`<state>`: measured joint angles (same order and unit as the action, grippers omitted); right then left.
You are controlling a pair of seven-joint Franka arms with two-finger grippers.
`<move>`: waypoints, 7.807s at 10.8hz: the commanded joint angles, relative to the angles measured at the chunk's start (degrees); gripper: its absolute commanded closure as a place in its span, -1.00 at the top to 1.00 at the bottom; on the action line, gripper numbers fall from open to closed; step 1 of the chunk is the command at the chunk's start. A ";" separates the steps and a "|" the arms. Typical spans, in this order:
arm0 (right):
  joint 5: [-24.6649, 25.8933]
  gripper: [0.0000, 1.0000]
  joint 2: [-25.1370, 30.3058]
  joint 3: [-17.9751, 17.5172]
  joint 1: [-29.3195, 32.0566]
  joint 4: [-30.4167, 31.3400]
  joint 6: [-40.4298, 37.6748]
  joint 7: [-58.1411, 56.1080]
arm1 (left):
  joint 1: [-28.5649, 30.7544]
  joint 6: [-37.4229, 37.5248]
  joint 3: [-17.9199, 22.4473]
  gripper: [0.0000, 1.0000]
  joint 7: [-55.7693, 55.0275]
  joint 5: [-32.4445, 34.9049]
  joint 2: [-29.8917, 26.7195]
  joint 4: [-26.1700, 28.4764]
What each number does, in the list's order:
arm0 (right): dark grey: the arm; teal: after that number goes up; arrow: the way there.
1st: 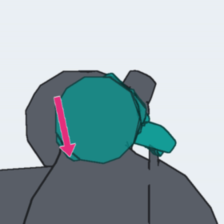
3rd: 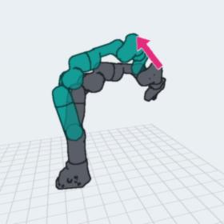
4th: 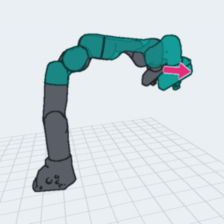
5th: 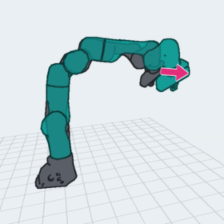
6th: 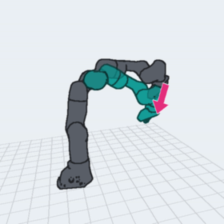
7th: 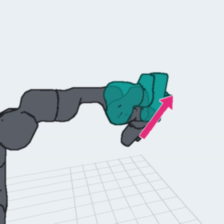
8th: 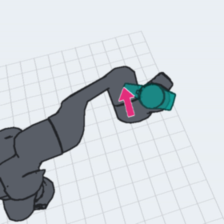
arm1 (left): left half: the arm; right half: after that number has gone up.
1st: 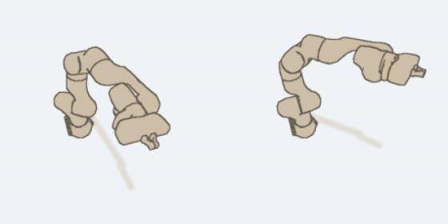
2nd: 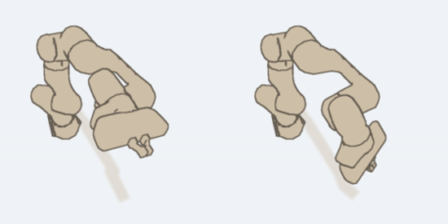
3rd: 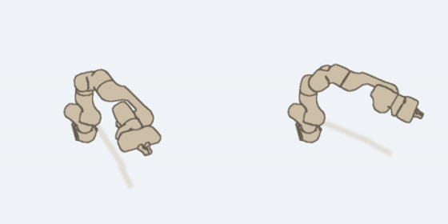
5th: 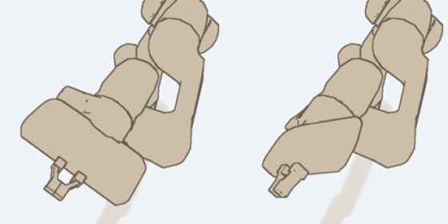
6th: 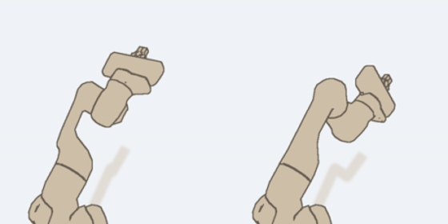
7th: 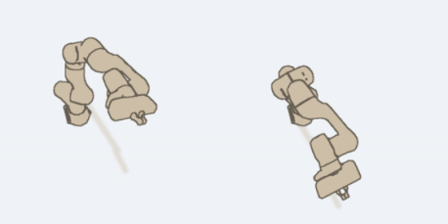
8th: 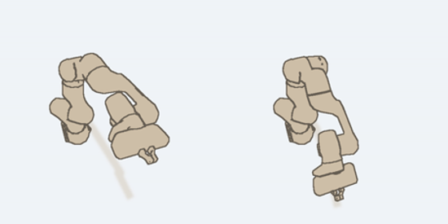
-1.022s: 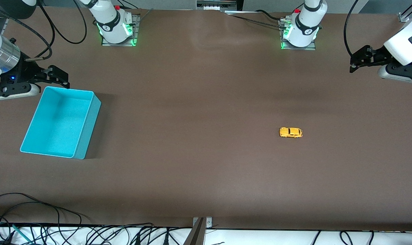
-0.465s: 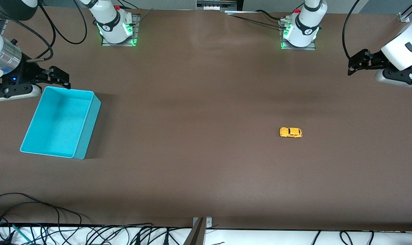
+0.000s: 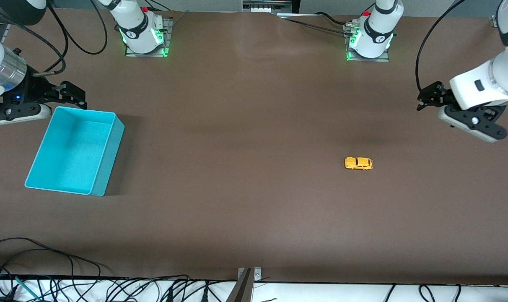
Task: Wind up and store yellow beetle car
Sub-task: 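Move the left gripper over the yellow beetle car, then lower the left gripper and close it on the yellow car, then press the car down and drag it backward with the left gripper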
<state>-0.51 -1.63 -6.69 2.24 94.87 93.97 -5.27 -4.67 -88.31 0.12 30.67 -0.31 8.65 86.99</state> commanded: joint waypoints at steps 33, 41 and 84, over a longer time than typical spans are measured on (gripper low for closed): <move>0.33 1.00 -0.13 0.09 -0.05 -0.21 -0.81 -0.97 | 1.95 -50.47 -5.65 -0.97 47.55 2.94 21.32 27.79; 0.42 1.00 -0.12 0.09 -0.05 -0.21 -0.81 -0.97 | 10.02 -49.86 -5.65 -0.99 56.32 2.94 21.67 27.18; 0.16 1.00 -0.04 0.09 0.04 -0.21 -0.98 -1.06 | 26.65 -51.00 -5.13 -0.65 77.96 3.03 27.65 21.73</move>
<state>-0.51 -1.87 -6.65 2.24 94.93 93.74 -5.39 21.29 -138.09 -5.24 106.91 1.42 32.33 110.58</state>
